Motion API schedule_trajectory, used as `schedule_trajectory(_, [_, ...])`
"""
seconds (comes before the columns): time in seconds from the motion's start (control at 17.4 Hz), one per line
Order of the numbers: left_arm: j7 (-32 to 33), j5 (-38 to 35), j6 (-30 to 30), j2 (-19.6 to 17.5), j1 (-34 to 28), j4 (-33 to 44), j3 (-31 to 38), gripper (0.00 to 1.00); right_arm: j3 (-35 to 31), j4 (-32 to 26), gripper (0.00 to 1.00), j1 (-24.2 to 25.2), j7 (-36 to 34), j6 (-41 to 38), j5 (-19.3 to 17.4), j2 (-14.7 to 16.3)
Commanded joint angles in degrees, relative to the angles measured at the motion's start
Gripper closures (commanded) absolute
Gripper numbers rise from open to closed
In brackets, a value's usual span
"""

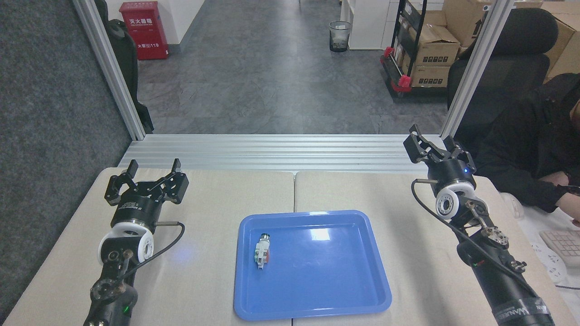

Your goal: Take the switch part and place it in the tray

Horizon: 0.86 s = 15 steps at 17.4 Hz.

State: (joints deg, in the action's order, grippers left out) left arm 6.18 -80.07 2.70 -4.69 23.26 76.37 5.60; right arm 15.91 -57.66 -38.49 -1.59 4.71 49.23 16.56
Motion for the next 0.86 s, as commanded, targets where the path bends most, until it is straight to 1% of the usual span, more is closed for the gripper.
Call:
schedule_trajectory(0.0, [0.0,1.7,0.0,-0.3,0.2,-3.3,1.1,0.00,0.0,0.0,0.01,0.0,0.0,0.0,0.1,0.1])
schedule_trajectory(0.12, [-0.1,1.6,-0.1,-0.1,1.0,-5.8,0.9,0.00,0.0,0.0,0.01,0.0,0.0,0.0,0.0,0.0])
schedule_trajectory(0.17, [-0.1,1.5,-0.1,0.1,2.0,-6.8,-0.7,0.00,0.0,0.0,0.01,0.0,0.0,0.0,0.0,0.0])
schedule_trajectory(0.29, [-0.5,0.9,-1.1,1.3,2.1,-7.0,-6.4,0.00,0.0,0.0,0.01,0.0,0.0,0.0,0.0,0.0])
schedule_trajectory(0.35, [-0.5,0.7,-1.9,2.3,2.5,-6.9,-8.5,0.01,0.0,0.0,0.01,0.0,0.0,0.0,0.0,0.0])
schedule_trajectory(0.4, [-0.5,0.4,-3.5,4.4,3.4,-6.9,-10.1,0.01,0.0,0.0,0.01,0.0,0.0,0.0,0.0,0.0])
schedule_trajectory(0.52, [-0.1,0.4,-4.1,8.1,4.5,-5.9,-10.6,0.00,0.0,0.0,0.01,0.0,0.0,0.0,0.0,0.0])
schedule_trajectory(0.58, [0.1,0.4,-4.1,9.2,5.0,-5.9,-10.7,0.00,0.0,0.0,0.01,0.0,0.0,0.0,0.0,0.0])
schedule_trajectory(0.69, [0.2,0.4,-4.3,10.4,5.1,-5.9,-10.9,0.00,0.0,0.0,0.01,0.0,0.0,0.0,0.0,0.0])
schedule_trajectory(0.81, [0.2,0.2,-5.2,10.7,4.9,-5.9,-11.9,0.00,0.0,0.0,0.01,0.0,0.0,0.0,0.0,0.1])
